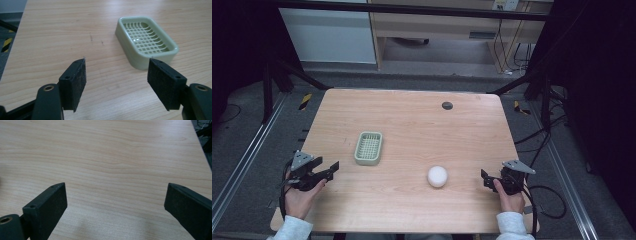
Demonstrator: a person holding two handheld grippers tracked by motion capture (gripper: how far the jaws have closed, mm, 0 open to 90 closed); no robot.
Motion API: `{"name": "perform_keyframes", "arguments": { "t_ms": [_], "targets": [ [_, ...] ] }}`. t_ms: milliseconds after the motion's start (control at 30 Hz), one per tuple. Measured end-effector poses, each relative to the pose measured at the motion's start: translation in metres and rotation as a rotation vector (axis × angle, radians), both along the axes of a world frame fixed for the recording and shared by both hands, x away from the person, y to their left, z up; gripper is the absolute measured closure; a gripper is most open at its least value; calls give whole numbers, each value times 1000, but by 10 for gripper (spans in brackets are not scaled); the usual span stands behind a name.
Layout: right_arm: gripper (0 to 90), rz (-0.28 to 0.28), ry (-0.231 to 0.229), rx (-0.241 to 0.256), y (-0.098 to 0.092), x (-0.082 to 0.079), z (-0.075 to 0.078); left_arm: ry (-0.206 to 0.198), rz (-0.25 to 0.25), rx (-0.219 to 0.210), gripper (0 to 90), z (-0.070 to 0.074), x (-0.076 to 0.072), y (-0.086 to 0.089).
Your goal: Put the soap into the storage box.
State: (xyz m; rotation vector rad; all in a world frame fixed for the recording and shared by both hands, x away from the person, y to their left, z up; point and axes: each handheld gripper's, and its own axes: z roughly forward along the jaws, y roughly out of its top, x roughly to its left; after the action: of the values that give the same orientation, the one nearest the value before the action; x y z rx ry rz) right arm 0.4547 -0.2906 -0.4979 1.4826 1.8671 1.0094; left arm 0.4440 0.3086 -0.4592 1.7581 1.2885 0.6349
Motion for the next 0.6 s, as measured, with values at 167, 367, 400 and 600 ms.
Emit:
{"name": "perform_keyframes", "arguments": {
  "t_ms": [167, 367, 400, 600],
  "targets": [
    [50, -8, 3, -11, 1, 0, 0, -14, -42, -5, 308, 10, 0, -14],
    [49, -4, 6, -20, 2, 0, 0, -30, -100, 10, 287, 19, 2, -33],
    [49, -5, 3, -18, 2, -1, 0, -36, -120, 10, 280, 22, 3, -39],
    [48, 2, 16, -25, 4, 1, -1, -59, -149, 5, 270, 32, 8, -53]
  ]
}}
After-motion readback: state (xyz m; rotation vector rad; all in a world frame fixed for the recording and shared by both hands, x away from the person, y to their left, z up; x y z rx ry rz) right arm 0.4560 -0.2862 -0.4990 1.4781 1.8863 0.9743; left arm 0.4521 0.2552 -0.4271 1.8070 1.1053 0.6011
